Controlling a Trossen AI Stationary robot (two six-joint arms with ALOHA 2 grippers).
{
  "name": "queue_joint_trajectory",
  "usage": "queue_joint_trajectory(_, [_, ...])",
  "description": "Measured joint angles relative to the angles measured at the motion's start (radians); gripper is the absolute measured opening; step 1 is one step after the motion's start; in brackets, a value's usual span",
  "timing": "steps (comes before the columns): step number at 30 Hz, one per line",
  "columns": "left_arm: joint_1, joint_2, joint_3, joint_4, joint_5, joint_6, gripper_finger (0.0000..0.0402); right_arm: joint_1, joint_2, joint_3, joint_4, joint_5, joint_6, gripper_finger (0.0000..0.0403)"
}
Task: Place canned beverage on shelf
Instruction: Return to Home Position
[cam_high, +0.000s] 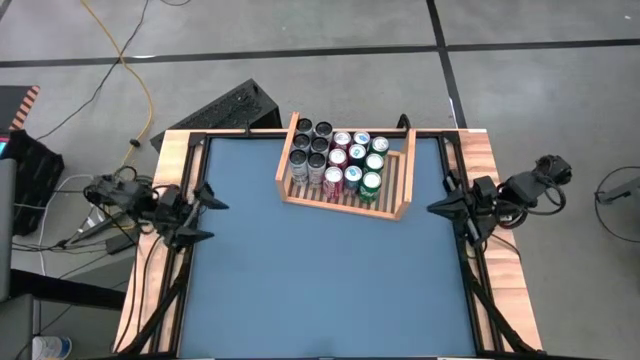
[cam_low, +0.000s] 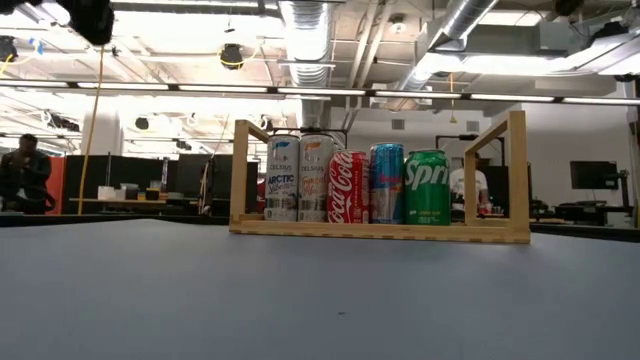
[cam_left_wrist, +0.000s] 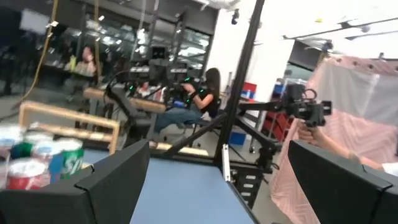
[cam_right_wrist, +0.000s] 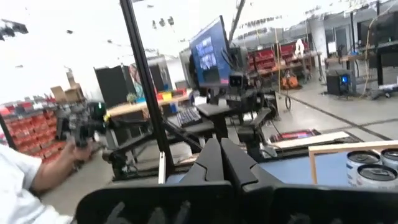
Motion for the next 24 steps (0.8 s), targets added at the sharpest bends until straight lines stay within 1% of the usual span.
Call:
queue_joint_trajectory(4, [0.0, 0.0, -0.091, 0.085, -0.015, -0.043, 0.0371, 0.0, -0.091, -0.086, 0.036, 0.0, 0.011, 0.0])
queue_joint_trajectory(12, [0.0, 0.0, -0.284, 0.317, -0.021, -0.088, 0.0371, 0.0, -0.261, -0.2, 0.052, 0.0, 0.015, 0.0])
queue_joint_trajectory(13, [0.0, 0.001, -0.292, 0.322, -0.022, -0.101, 0.0371, 0.0, -0.28, -0.212, 0.053, 0.0, 0.015, 0.0])
queue_joint_trajectory(16, [0.0, 0.0, -0.291, 0.274, -0.042, -0.125, 0.0371, -0.002, -0.279, -0.227, 0.04, 0.004, 0.011, 0.0])
queue_joint_trajectory(19, [0.0, 0.0, -0.292, 0.274, -0.043, -0.141, 0.0371, -0.002, -0.269, -0.225, 0.038, 0.006, 0.01, 0.0])
queue_joint_trajectory(21, [0.0, 0.0, -0.292, 0.284, -0.049, -0.123, 0.0371, -0.002, -0.268, -0.226, 0.021, 0.005, 0.01, 0.0])
queue_joint_trajectory(24, [0.0, 0.0, -0.292, 0.265, -0.092, -0.09, 0.0371, -0.002, -0.271, -0.247, 0.032, 0.006, 0.002, 0.0])
